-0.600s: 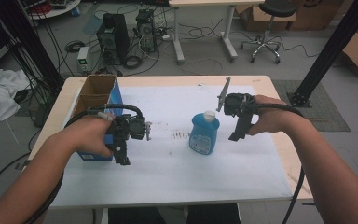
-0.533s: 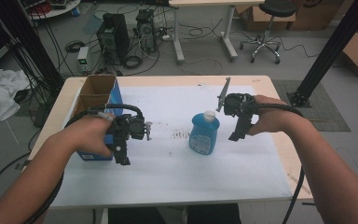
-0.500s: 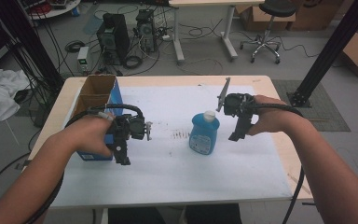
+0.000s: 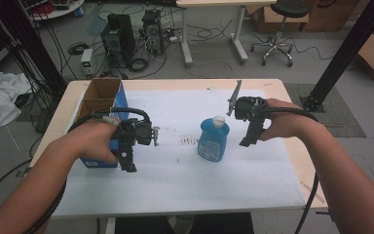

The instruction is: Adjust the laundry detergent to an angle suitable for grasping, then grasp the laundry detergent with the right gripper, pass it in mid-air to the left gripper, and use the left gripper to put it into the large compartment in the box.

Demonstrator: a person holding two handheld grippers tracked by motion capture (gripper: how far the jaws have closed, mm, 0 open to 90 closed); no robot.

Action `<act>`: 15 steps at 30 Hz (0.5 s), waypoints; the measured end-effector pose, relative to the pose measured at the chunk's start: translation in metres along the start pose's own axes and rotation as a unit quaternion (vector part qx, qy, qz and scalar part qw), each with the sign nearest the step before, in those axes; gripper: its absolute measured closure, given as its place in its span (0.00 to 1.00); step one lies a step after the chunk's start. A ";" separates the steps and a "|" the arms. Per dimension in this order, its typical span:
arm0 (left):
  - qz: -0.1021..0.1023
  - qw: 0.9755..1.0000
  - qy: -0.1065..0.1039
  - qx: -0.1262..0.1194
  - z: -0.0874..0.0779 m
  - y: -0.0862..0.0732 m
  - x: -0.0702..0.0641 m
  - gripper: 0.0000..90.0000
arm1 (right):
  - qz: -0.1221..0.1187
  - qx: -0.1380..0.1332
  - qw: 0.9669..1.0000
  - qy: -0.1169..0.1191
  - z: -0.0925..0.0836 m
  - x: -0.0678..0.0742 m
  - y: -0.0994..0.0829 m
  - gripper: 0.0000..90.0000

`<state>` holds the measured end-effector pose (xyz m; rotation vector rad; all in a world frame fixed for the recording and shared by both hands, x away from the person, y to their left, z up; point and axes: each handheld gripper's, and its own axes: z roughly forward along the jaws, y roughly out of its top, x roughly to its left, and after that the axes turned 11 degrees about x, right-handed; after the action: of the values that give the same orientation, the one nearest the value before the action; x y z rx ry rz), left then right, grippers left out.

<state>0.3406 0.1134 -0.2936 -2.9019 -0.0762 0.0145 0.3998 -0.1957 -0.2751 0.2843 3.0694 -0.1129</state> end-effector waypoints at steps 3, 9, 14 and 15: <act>-0.001 1.000 0.001 -0.001 0.001 0.000 0.001 0.00 | 0.000 0.000 1.000 0.000 0.000 0.000 0.000 0.00; 0.000 1.000 0.000 0.006 0.002 0.001 0.001 0.00 | 0.000 0.001 1.000 -0.003 0.000 0.000 0.000 0.00; 0.000 1.000 0.000 0.000 -0.002 0.001 -0.001 0.00 | 0.001 0.001 1.000 -0.003 -0.001 0.000 -0.001 0.00; 0.001 1.000 0.002 0.001 -0.003 0.001 -0.001 0.00 | 0.001 0.001 1.000 -0.003 -0.001 0.000 -0.001 0.00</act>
<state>0.3393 0.1118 -0.2911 -2.9004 -0.0730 0.0091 0.3994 -0.1964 -0.2744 0.2863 3.0637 -0.1165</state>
